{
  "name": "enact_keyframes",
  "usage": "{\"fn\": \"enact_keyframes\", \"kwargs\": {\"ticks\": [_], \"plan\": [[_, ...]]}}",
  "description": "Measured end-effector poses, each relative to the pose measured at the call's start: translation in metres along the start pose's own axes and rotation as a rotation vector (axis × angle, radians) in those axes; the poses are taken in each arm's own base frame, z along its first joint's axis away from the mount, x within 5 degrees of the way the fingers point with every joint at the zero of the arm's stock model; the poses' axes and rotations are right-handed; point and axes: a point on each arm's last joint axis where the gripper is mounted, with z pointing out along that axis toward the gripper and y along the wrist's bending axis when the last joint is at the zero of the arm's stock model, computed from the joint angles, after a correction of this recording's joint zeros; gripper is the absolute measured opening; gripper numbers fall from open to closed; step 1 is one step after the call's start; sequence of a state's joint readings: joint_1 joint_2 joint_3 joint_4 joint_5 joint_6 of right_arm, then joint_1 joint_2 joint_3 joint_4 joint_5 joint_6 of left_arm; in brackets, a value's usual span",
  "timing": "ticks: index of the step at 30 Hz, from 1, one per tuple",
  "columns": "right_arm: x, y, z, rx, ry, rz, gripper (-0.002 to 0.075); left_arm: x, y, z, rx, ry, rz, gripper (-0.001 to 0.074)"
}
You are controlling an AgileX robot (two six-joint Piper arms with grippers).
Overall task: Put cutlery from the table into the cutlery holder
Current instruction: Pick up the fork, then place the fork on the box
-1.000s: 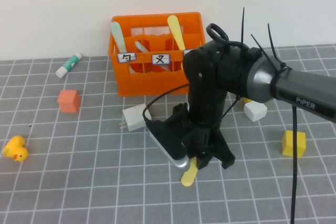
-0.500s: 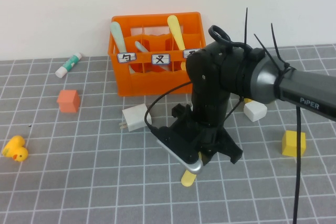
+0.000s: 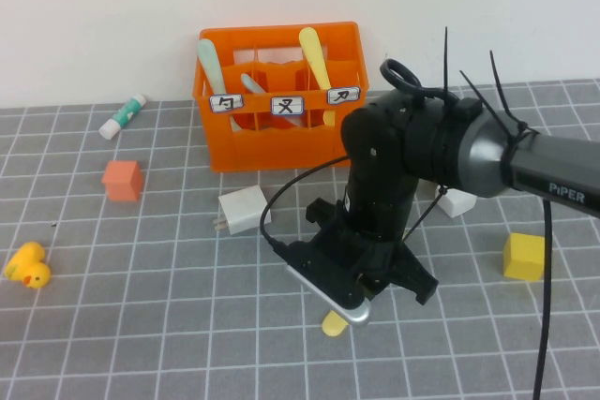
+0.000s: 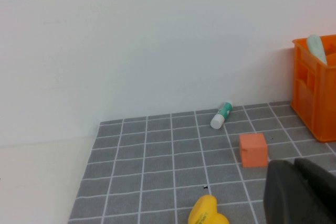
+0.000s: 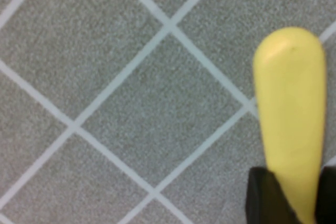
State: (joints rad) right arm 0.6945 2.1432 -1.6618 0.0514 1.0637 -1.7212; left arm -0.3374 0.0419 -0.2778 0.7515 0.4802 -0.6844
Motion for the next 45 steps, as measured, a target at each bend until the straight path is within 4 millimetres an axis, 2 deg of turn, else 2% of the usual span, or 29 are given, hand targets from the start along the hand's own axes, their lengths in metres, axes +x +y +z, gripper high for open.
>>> {"fn": "enact_keyframes", "kwargs": {"ticks": [4,12,21,24,28,35,39,42,45], "plan": [[-0.001,0.001,0.000,0.002,-0.005,0.005,0.0162,0.000,0.000,0.000,0.000,0.000,0.000,-0.0001],[-0.004,0.000,0.000,0.009,-0.062,0.070,0.0160,0.000,0.000,0.000,0.000,0.000,0.000,-0.0001],[-0.018,-0.008,-0.007,0.058,-0.228,0.216,0.0160,0.000,0.000,0.000,0.000,0.000,0.000,-0.0001],[-0.023,-0.017,-0.028,0.128,-0.295,0.243,0.0160,0.000,0.000,0.000,0.000,0.000,0.000,-0.0001],[-0.023,-0.026,-0.070,0.254,-0.420,0.301,0.0160,0.000,0.000,0.000,0.000,0.000,0.000,-0.0001],[-0.013,-0.033,-0.135,0.429,-0.665,0.438,0.0159,0.000,0.000,0.000,0.000,0.000,0.000,-0.0001],[0.003,-0.038,-0.158,0.521,-0.864,0.541,0.0159,0.000,0.000,0.000,0.000,0.000,0.000,-0.0001],[0.023,-0.042,-0.172,0.623,-1.006,0.658,0.0159,0.000,0.000,0.000,0.000,0.000,0.000,-0.0001],[0.040,-0.046,-0.183,0.743,-1.060,0.733,0.0159,0.000,0.000,0.000,0.000,0.000,0.000,-0.0001]]}}
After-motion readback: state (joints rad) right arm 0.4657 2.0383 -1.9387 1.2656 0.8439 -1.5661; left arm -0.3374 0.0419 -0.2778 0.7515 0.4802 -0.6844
